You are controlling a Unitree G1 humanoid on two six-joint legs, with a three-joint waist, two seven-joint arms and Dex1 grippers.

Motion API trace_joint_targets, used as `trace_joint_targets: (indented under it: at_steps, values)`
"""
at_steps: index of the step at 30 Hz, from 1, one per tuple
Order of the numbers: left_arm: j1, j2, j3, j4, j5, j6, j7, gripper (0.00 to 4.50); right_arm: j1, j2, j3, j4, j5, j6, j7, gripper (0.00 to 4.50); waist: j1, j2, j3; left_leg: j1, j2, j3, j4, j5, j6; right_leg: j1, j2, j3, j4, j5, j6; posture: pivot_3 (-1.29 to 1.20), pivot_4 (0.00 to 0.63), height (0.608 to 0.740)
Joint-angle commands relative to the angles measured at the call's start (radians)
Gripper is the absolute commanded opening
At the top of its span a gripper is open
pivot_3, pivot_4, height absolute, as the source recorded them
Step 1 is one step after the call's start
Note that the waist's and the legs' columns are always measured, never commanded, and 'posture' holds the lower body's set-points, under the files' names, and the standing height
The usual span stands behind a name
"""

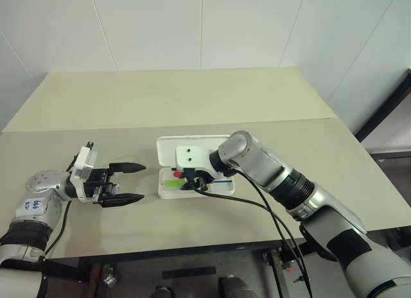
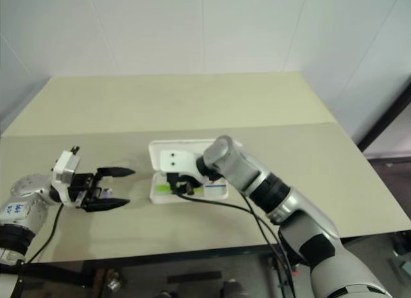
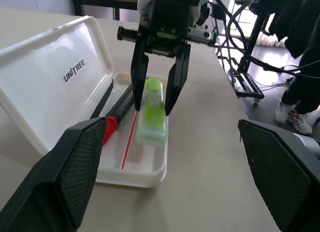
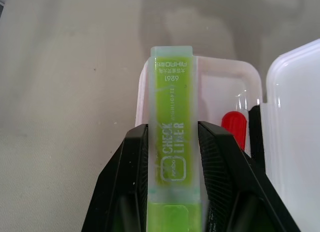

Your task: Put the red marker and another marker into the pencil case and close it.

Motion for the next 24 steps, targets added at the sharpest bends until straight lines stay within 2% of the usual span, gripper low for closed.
trace_joint_targets:
  at_steps: [1, 12, 14, 16, 21, 22, 24]
  values:
    - [0.011, 0.011, 0.038, -0.035, -0.011, 0.010, -0.112, 4.50, -0.003, 0.019, -0.030, -0.010, -0.001, 0.005, 0.013, 1.16, -0.001, 0.000, 0.000, 0.000, 0.000, 0.000, 0.001, 0.000, 0.000, 0.000, 0.000, 0.000, 0.000, 0.000, 0.000, 0.00, 0.150, 0.740]
    - [-0.006, -0.010, 0.050, -0.047, 0.009, 0.027, -0.112, 4.50, -0.008, 0.052, -0.052, 0.051, -0.018, 0.014, -0.006, 1.16, -0.001, 0.000, 0.000, 0.000, 0.000, 0.000, 0.002, 0.000, 0.000, 0.000, 0.000, 0.000, 0.002, 0.000, 0.000, 0.00, 0.150, 0.740]
    - [-0.008, -0.013, 0.052, -0.049, 0.011, 0.029, -0.112, 4.50, -0.005, 0.052, -0.051, 0.057, -0.022, 0.008, -0.005, 1.88, -0.001, 0.000, 0.000, 0.000, 0.000, 0.000, 0.002, 0.000, 0.000, 0.000, 0.000, 0.000, 0.002, 0.000, 0.000, 0.00, 0.150, 0.740]
    - [-0.010, -0.015, 0.054, -0.049, 0.013, 0.029, -0.112, 4.50, -0.003, 0.053, -0.050, 0.066, -0.028, 0.002, -0.004, 2.41, -0.001, 0.000, 0.000, 0.000, 0.000, 0.000, 0.001, 0.000, 0.000, 0.000, 0.000, 0.000, 0.002, 0.000, 0.000, 0.00, 0.150, 0.740]
    - [-0.012, -0.023, 0.062, -0.057, 0.017, 0.035, -0.112, 4.50, -0.004, 0.052, -0.058, 0.050, -0.023, 0.017, 0.002, 4.25, -0.001, 0.000, 0.000, 0.000, 0.000, 0.000, 0.002, 0.000, 0.000, 0.000, 0.000, 0.000, 0.002, 0.000, 0.000, 0.00, 0.150, 0.740]
    - [-0.012, -0.025, 0.064, -0.059, 0.018, 0.037, -0.112, 4.50, -0.006, 0.050, -0.062, 0.040, -0.021, 0.023, 0.004, 4.46, -0.001, 0.000, 0.000, 0.000, 0.000, 0.000, 0.002, 0.000, 0.000, 0.000, 0.000, 0.000, 0.002, 0.000, 0.000, 0.00, 0.150, 0.740]
    - [-0.012, -0.030, 0.071, -0.067, 0.020, 0.042, -0.112, 4.50, -0.011, 0.040, -0.076, 0.001, -0.009, 0.043, 0.013, 4.46, -0.001, 0.000, 0.000, 0.000, 0.000, 0.000, 0.002, 0.000, 0.000, 0.000, 0.000, 0.000, 0.002, 0.000, 0.000, 0.00, 0.150, 0.740]
